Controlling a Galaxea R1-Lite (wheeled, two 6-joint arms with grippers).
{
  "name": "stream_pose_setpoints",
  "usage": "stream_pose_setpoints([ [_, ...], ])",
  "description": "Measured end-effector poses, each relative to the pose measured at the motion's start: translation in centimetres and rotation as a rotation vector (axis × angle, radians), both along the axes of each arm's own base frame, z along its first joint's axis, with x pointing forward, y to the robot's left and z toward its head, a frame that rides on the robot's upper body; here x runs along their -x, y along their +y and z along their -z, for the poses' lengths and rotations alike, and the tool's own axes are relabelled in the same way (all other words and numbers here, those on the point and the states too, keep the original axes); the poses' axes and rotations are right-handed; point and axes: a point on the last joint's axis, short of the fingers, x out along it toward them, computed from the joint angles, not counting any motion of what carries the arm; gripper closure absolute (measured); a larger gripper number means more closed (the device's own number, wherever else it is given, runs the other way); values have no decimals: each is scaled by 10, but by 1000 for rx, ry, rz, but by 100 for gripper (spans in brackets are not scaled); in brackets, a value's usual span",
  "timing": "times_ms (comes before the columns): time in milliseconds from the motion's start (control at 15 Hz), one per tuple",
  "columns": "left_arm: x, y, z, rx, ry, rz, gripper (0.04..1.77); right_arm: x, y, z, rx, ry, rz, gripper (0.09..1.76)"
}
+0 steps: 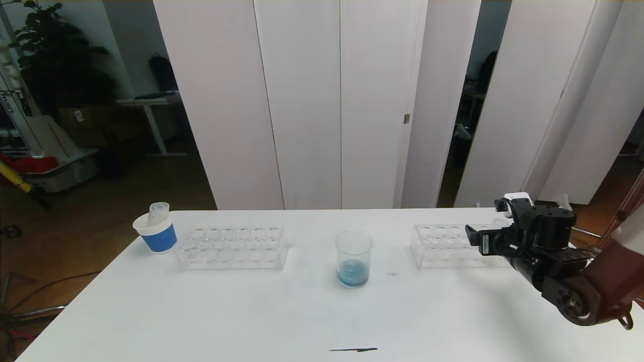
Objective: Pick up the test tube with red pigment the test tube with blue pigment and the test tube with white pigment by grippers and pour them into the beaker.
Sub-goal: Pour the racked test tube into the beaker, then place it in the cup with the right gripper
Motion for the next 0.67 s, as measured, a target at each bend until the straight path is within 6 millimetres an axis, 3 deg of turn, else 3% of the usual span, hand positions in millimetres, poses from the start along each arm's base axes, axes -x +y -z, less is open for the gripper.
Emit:
stream_pose_setpoints([
  [533,0,0,0,0,0,0,7,0,-9,4,-4,13,26,12],
  [600,0,0,0,0,0,0,7,0,-9,5,-4,16,28,26],
  [667,0,0,0,0,0,0,7,-1,-10,6,-4,16,29,57],
])
